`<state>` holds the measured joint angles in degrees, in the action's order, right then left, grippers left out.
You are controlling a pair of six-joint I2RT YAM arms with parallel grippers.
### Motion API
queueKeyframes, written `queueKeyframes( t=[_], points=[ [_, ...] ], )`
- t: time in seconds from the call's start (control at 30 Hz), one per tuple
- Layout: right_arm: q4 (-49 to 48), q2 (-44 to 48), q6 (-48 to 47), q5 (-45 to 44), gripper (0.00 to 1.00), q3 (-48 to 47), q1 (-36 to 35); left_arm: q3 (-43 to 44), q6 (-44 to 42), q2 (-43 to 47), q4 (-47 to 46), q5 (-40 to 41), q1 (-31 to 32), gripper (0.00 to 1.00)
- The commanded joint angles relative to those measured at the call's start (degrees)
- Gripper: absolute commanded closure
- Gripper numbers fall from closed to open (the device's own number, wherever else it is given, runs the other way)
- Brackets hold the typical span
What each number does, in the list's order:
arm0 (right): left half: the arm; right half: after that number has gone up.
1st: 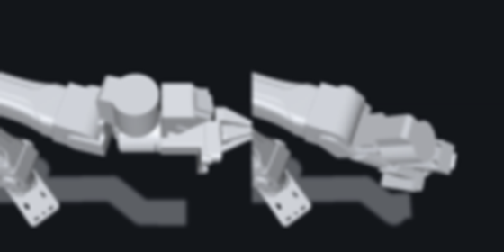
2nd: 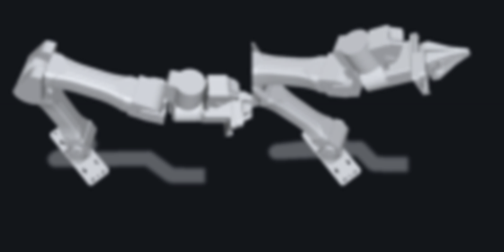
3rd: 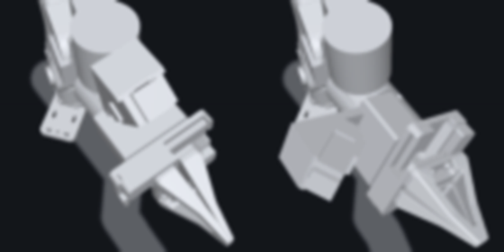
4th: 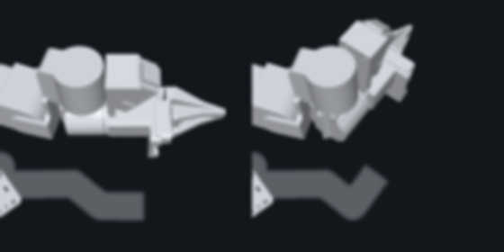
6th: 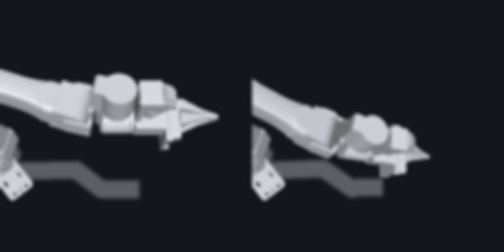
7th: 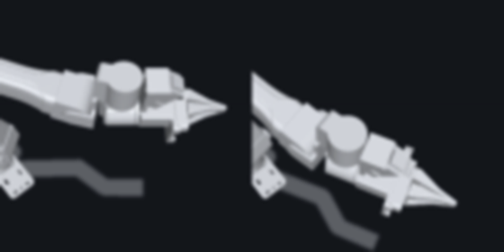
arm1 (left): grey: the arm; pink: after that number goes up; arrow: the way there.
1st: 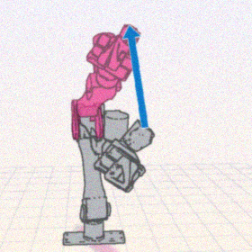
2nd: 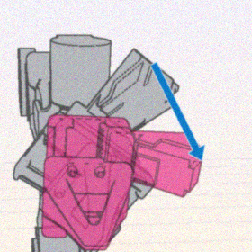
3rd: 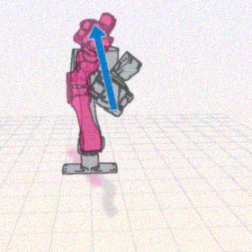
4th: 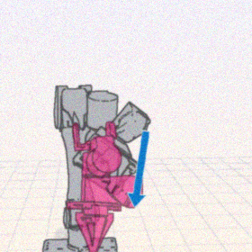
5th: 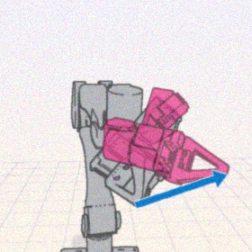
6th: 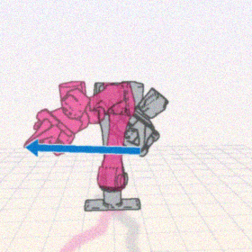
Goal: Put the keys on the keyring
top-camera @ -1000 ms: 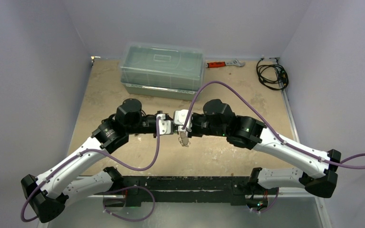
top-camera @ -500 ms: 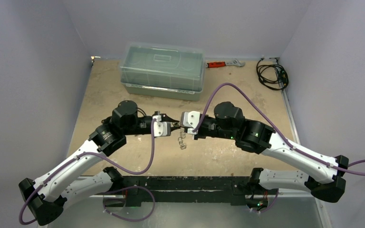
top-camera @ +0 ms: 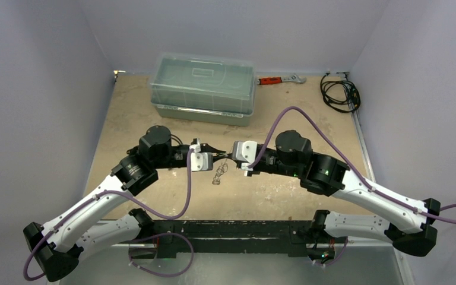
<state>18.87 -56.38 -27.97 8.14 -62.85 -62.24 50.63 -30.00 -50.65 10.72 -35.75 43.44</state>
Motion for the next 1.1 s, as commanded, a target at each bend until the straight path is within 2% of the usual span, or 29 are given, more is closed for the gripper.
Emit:
queueKeyframes(
  t=[0.0,0.13,0.23,0.4,0.5,0.53,0.67,0.73,1.07],
  points=[
    [-12.90,5.70,1.91,-1.97,1.00,2.69,-0.08,-1.75,4.18,1.36,-5.43,1.23,-1.00,0.90],
    [-22.27,7.90,5.64,-0.97,1.00,7.17,-0.08,-4.46,10.00,1.28,-15.46,-1.37,-1.92,0.95],
    [-28.59,8.19,7.95,-0.92,1.00,9.91,-0.08,-5.49,11.55,0.34,-18.79,-3.28,-1.93,1.00],
    [-35.72,8.57,10.85,-0.07,1.00,12.89,-0.08,-5.82,10.74,-1.25,-17.97,-3.65,-1.87,1.00],
    [-36.12,7.73,11.35,0.60,1.00,13.02,-0.10,-5.78,9.85,-1.11,-17.01,-2.60,-1.91,1.00],
    [-35.77,7.47,11.21,0.65,1.00,12.95,-0.09,-5.84,9.71,-0.71,-16.97,-2.41,-1.93,0.98],
    [-34.21,6.83,10.51,0.69,1.00,12.79,-0.05,-6.28,9.61,1.07,-17.50,-2.38,-1.95,0.77],
    [-33.25,6.72,10.19,0.82,1.00,12.60,0.01,-6.54,9.61,2.00,-17.86,-3.05,-1.89,0.71],
    [-27.04,5.14,8.13,1.50,1.00,10.67,0.01,-6.51,10.66,3.05,-19.44,-6.92,-2.09,0.68]
  ],
)
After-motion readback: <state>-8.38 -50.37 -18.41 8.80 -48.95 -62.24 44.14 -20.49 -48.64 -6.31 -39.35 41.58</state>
